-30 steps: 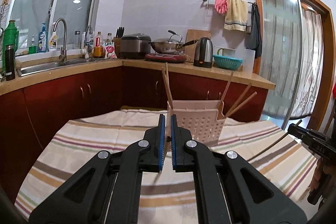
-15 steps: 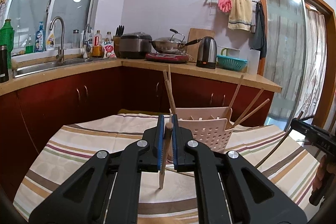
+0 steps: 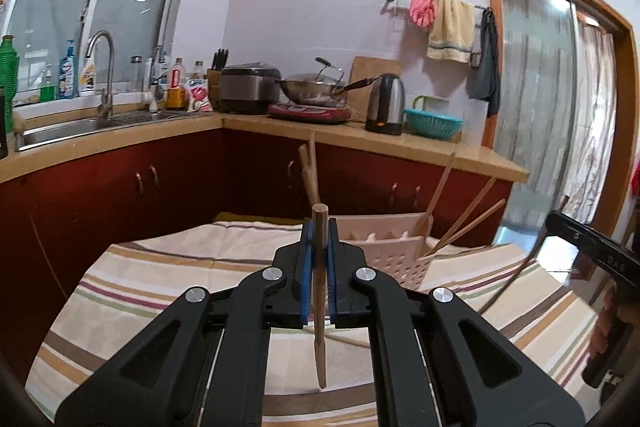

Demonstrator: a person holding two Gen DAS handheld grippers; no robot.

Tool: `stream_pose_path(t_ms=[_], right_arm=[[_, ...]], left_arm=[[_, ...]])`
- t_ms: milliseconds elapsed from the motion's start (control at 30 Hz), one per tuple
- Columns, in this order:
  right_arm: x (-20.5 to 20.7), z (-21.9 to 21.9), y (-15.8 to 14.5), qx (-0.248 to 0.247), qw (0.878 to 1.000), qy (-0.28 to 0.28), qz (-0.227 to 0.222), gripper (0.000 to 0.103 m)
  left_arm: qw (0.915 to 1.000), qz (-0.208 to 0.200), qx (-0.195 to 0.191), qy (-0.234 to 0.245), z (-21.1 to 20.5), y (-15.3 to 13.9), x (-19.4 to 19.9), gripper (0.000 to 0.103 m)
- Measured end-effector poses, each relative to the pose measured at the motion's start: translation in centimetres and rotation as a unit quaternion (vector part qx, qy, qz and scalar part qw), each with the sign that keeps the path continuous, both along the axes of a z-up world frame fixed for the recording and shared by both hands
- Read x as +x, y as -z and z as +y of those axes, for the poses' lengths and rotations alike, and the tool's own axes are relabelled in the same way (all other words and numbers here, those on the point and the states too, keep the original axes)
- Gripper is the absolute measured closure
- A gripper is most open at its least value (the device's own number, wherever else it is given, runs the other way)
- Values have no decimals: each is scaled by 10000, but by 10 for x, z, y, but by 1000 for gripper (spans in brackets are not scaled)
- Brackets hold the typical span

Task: Organize utensils
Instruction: 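Lift both held chopsticks upright and carry them above the beige basket, then lower both chopsticks into the basket and open both tools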

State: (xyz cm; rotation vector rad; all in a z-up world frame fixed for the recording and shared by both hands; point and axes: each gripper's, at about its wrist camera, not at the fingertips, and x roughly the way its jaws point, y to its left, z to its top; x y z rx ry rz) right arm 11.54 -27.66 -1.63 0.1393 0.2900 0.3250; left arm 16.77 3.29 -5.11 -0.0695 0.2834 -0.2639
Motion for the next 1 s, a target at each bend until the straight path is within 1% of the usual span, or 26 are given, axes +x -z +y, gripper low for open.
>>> stream_pose_path(t_ms=[167,233,300,400,500,567,700,767,867,1000], right_arm=[[8,-2,-34,-7,9995,-16,-322,96],[14,-3,-50,-39,9988,-2,-497,96],[20,-5,-65,-52,9976,19,-685,96],[30,-7,-83,-85,9955,76,-944,96],[49,-10,-93,-84,9938,134,-1096,96],[66,-11,-90,-62,9939,166,-1088,96],[95,-9,-73,-65,9957,180,-904,96],[107,-7,-62,-45,9970,155,-751,96],[124,-2,-42,-68,9988,108,-478,96],[137,5,-19,-198,9995,65,-226,96]], left_arm=[[9992,-322,-95,228,-6,-43,-1,97],[9981,-492,-145,347,-11,-65,3,97],[9970,-653,-164,379,-16,-81,9,97],[9941,-1034,-160,303,-25,-108,24,97],[9920,-1218,-287,184,-33,-121,47,97],[9906,-1316,-368,91,-37,-122,61,97],[9901,-1322,-472,-79,-47,-113,94,97],[9919,-1177,-471,-116,-53,-101,112,97],[9954,-883,-336,-185,-61,-78,135,97],[9992,-288,-186,-214,-67,-41,158,97]])
